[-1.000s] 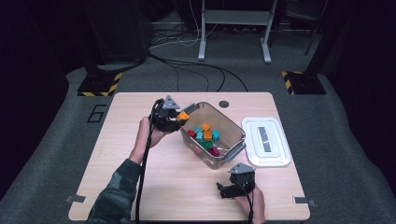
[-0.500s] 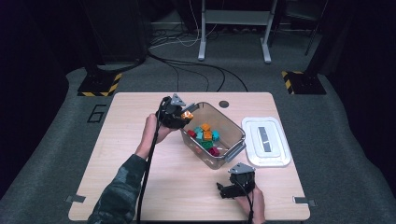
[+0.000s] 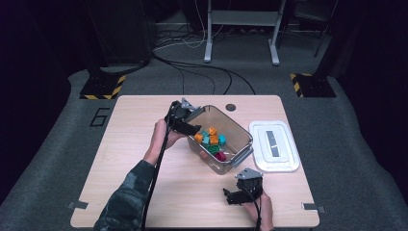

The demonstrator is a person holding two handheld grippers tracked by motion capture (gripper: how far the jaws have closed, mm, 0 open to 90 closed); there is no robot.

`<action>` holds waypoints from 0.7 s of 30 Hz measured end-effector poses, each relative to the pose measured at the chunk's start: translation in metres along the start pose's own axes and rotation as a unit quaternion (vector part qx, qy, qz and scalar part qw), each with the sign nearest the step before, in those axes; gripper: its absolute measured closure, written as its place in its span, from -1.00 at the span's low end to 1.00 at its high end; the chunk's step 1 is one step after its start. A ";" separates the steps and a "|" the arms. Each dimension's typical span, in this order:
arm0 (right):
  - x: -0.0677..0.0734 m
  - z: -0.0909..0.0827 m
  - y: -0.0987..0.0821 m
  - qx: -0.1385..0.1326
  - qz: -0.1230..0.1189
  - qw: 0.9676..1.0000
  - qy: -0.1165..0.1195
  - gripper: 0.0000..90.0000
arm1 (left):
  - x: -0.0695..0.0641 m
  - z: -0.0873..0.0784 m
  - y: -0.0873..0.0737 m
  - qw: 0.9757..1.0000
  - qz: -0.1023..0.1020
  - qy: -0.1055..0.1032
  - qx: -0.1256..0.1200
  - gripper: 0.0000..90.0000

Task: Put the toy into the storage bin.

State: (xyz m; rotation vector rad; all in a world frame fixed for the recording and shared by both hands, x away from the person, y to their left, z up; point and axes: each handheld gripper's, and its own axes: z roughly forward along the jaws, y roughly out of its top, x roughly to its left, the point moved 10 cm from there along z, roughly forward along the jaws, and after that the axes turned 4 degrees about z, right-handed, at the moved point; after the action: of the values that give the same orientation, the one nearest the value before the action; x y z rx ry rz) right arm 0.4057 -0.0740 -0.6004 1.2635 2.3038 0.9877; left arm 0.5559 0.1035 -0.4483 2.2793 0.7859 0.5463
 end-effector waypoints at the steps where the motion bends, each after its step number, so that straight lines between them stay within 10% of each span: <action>1: 0.000 0.000 0.000 0.000 -0.001 1.000 0.000 -1.00 | -0.001 -0.003 -0.001 1.000 -0.001 -0.001 -0.003 -0.51; 21: 0.001 0.000 0.000 -0.001 0.006 1.000 0.001 -1.00 | -0.021 -0.045 -0.076 0.999 -0.014 0.026 -0.026 -0.83</action>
State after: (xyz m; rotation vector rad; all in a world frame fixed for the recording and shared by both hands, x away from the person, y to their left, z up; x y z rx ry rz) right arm 0.4055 -0.0728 -0.6001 1.2780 2.2980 0.9968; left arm 0.4865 0.1556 -0.4733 2.2119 0.8187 0.6089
